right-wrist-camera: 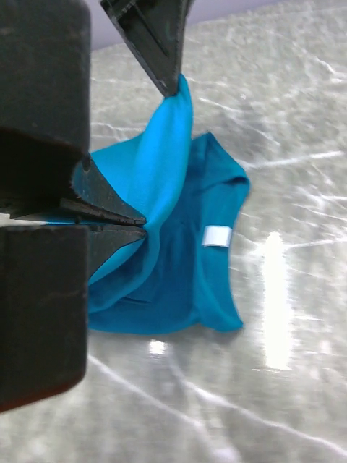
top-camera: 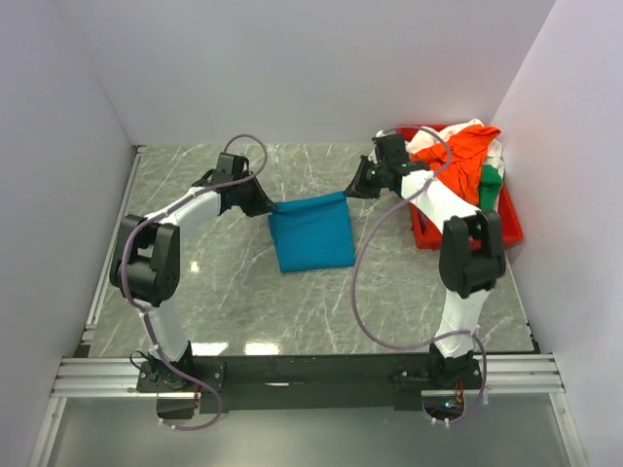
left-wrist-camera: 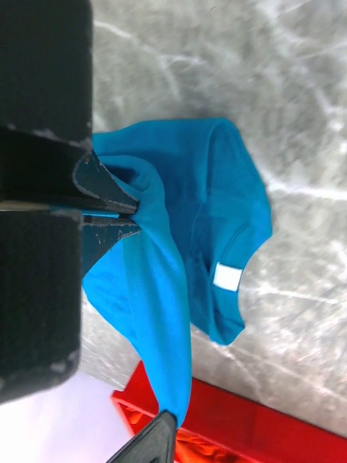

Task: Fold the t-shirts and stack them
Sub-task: Fold the tshirt, then neatly place the folded tshirt to the corner

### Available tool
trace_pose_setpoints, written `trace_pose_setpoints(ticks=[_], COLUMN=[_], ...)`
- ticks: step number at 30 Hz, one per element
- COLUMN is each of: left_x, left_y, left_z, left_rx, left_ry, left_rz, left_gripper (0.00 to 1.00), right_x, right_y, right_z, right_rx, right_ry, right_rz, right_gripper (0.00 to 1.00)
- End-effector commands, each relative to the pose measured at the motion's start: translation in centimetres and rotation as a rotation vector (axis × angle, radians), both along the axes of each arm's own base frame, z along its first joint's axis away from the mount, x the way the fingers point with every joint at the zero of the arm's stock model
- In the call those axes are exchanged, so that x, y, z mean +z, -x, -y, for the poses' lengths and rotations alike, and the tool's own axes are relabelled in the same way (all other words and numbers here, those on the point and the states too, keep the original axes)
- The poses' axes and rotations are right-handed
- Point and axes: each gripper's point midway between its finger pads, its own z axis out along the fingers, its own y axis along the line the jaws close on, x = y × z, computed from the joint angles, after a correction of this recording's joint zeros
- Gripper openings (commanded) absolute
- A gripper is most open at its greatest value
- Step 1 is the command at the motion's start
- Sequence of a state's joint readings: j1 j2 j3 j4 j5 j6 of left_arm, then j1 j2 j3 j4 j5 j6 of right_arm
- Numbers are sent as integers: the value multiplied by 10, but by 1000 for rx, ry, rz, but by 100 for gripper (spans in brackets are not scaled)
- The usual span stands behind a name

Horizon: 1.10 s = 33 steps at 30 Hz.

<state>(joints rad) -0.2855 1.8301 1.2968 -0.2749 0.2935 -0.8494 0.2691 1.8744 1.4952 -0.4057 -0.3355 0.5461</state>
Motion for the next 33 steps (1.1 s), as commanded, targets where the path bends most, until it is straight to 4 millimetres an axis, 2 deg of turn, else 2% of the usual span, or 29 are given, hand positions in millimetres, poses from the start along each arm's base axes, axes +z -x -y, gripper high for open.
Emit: trace_pose_setpoints(ticks=[1,3,4,6,7,8,9,10,11,12,14,15,16,17,18,20,21,24,27,29,33], left_x=[9,6,4,0,3,3,3,10,13,17,26,35,32,37,45,36,37,13,-4,-20,-47], left_y=[-21,-27,-29,-34,-45,-45,-51,-58,-60,-66,-66,-65,-60,-58,-51,-38,-30,-7,6,9,16], left_z=[-6,-8,-10,-13,-20,-20,-28,-32,-38,-52,-58,-60,-61,-55,-47,-38,-26,-8,8,13,19], left_rx=[-7,0,4,12,22,16,24,23,18,41,32,34,38,26,13,11,-9,-29,-51,-61,-70], left_ry=[-3,-3,-4,-15,-18,-22,-25,-21,-36,-46,-34,-30,-35,-8,0,-8,-9,-19,-25,-42,-54], left_rz=[42,37,32,29,35,39,46,69,80,86,104,118,112,128,145,119,125,82,55,26,-34], left_gripper=[1,1,1,1,2,2,7,26,33,41,46,48,47,45,42,37,33,31,29,28,24], right_x=[0,0,-11,-8,-16,-9,-8,-5,-3,10,9,24,25,15,25,10,10,-12,-22,-28,-53], right_y=[-30,-40,-44,-55,-65,-66,-69,-73,-70,-69,-63,-59,-54,-45,-39,-25,-17,8,21,27,37], right_z=[2,0,-1,-1,0,-1,2,4,5,7,15,19,20,20,19,17,8,0,-10,-15,-21], right_rx=[8,15,17,13,13,13,9,-2,-4,-8,-43,-51,-54,-57,-56,-48,-27,-4,15,28,55], right_ry=[9,6,10,11,33,32,44,57,63,60,98,101,103,117,113,145,161,220,233,241,257], right_rz=[34,33,17,34,17,24,25,35,29,56,59,90,91,77,100,83,91,60,62,57,14], right_gripper=[0,0,1,8,23,31,37,44,47,49,51,51,51,51,51,51,51,50,50,50,50])
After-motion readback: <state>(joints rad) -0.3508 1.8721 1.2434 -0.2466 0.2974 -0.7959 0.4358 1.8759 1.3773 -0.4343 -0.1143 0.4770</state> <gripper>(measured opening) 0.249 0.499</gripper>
